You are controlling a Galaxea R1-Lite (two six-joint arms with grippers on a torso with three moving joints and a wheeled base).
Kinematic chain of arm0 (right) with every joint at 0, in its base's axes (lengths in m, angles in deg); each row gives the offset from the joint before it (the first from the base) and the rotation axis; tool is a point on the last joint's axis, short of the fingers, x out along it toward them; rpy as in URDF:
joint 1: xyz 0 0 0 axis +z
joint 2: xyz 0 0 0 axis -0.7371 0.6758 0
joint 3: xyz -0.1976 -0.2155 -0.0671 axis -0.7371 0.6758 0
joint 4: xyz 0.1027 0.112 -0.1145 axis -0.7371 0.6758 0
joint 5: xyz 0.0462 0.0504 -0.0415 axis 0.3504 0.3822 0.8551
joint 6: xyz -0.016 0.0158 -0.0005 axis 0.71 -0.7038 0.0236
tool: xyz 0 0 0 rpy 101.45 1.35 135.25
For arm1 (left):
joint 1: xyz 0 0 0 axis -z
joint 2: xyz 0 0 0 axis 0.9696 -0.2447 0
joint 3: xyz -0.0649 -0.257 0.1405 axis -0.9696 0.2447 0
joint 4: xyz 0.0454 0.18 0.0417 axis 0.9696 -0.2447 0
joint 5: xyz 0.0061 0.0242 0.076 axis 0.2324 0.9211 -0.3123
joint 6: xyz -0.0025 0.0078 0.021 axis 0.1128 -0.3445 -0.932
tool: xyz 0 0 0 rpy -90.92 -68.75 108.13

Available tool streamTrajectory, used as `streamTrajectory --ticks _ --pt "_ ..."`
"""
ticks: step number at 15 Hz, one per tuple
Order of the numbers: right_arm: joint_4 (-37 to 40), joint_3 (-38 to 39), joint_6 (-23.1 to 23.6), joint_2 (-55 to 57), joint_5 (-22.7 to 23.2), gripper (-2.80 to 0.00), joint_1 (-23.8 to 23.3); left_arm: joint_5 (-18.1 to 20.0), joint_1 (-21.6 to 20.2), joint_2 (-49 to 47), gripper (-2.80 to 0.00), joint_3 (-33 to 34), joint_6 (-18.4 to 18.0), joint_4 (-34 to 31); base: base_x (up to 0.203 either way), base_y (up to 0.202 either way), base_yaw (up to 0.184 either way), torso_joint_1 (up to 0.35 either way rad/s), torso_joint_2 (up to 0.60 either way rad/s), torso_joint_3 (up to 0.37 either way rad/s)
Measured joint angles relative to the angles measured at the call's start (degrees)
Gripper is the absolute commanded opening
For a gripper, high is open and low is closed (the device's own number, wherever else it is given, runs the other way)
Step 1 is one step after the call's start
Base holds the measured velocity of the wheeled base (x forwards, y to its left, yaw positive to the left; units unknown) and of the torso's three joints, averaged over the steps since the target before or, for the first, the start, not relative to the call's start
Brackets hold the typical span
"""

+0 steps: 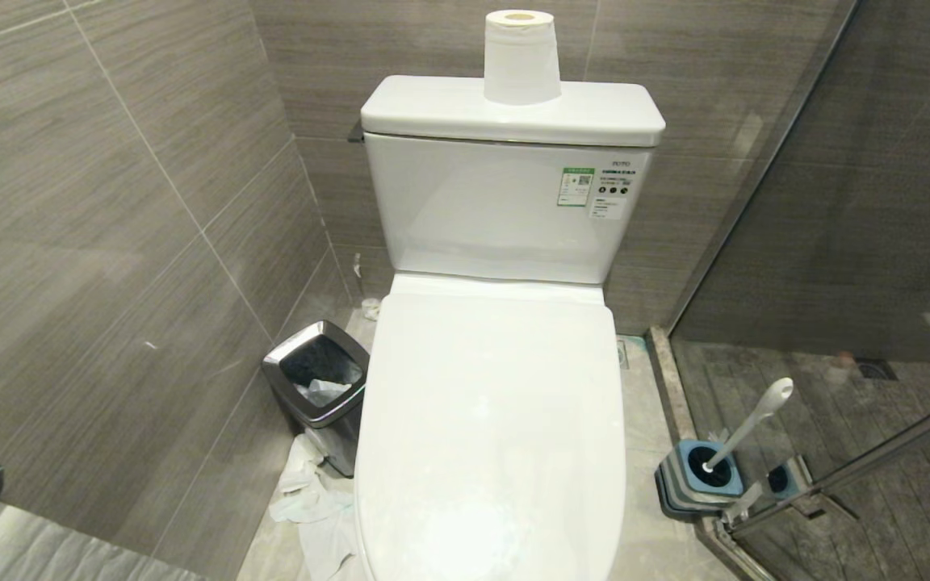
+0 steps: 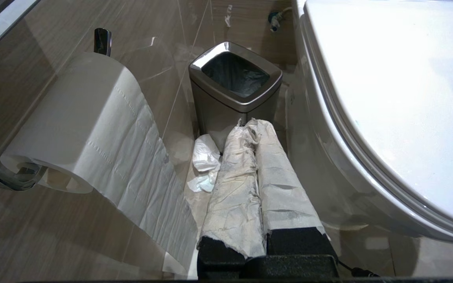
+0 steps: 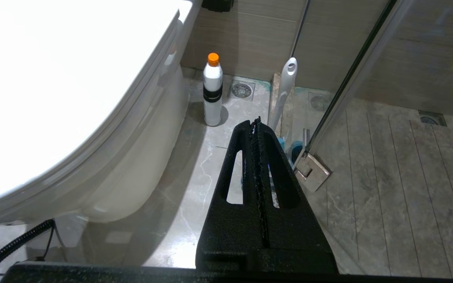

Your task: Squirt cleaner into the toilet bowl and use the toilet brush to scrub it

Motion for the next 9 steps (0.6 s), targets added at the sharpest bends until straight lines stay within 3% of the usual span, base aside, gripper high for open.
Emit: streamTrajectory --ticks 6,9 --pt "0.05 0.00 0.76 0.00 0.63 -2.80 0.00 -0.01 -0.02 0.00 -2.80 0.00 0.01 0.01 0.000 0.000 0.000 0.000 0.00 0.000" --pt "0.12 0.00 5.27 0.00 2.33 -2.80 0.00 -0.02 0.00 0.00 -2.80 0.00 0.03 0.01 0.000 0.000 0.000 0.000 0.00 0.000"
